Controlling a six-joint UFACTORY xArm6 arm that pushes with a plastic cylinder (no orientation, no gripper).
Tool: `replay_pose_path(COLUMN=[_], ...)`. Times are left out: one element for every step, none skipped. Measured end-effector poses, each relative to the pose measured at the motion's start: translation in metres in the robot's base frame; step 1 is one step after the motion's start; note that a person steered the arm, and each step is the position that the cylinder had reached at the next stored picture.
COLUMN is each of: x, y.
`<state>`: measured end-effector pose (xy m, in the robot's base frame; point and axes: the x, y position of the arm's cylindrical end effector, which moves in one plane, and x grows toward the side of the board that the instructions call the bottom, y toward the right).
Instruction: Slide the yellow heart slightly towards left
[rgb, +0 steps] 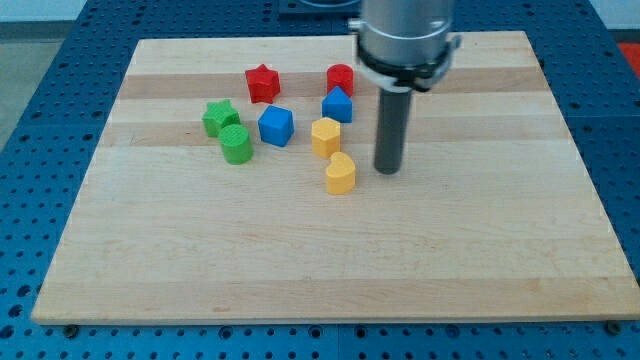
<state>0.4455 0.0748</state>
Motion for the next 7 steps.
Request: replay_pose_path(x=[0.003, 0.003, 0.003, 0.003, 0.003, 0.003, 0.003], y=[-0.007, -0.007, -0.022, -0.022, -0.023, -0.040, -0.063])
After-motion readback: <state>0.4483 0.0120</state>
